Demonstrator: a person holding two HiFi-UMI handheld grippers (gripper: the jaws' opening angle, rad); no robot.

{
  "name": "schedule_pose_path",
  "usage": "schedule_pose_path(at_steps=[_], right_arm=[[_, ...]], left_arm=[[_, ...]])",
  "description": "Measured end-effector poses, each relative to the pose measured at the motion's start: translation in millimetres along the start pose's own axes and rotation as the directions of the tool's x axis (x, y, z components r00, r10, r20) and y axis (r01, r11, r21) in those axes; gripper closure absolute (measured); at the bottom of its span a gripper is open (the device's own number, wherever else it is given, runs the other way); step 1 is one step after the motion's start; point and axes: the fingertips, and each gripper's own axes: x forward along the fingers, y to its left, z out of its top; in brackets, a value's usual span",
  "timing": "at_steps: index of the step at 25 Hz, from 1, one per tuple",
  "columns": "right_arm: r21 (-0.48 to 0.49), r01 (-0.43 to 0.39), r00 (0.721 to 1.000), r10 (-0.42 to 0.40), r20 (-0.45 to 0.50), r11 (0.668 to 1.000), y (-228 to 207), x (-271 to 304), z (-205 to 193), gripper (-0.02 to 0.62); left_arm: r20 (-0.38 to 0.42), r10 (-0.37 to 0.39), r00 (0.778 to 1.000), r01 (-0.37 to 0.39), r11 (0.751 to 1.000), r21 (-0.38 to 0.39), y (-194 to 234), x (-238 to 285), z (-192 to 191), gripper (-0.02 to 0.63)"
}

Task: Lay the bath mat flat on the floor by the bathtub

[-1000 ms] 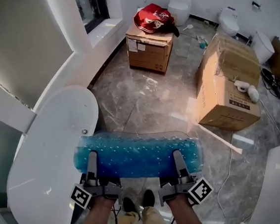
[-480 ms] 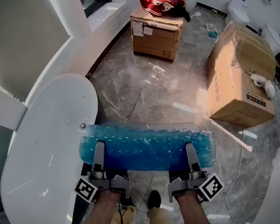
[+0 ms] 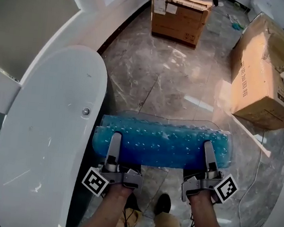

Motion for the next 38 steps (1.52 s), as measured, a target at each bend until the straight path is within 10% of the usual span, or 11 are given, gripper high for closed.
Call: schedule_pose_path(at_steps=[38], right_arm=[[0.003, 0.046, 0.991, -0.045, -0.128, 0.999, -449, 148, -67, 0.278]], left_arm=[[0.016, 0.07, 0.997, -0.069, 0.997, -0.029, 469, 16, 93, 0.284]])
